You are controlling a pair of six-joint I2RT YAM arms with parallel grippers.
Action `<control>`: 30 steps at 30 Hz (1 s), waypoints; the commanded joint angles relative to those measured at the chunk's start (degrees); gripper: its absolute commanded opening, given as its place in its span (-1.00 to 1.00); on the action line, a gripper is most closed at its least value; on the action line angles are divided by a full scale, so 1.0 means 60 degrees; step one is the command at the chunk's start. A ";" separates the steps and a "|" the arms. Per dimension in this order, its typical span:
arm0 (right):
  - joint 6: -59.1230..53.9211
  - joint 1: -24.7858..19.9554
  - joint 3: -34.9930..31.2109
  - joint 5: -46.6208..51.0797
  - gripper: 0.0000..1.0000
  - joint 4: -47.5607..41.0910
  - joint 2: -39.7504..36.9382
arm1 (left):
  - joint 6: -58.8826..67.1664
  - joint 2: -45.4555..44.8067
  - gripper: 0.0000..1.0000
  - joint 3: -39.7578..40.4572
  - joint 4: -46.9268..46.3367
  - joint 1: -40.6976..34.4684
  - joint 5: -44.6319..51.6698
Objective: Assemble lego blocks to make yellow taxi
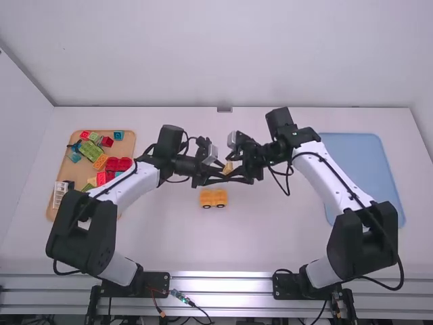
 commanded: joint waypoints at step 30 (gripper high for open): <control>-0.0867 -0.1949 -0.1599 -0.5770 0.47 0.2878 -0.0255 | -0.4472 0.0637 -0.97 -0.0219 0.5716 -0.0029 0.1585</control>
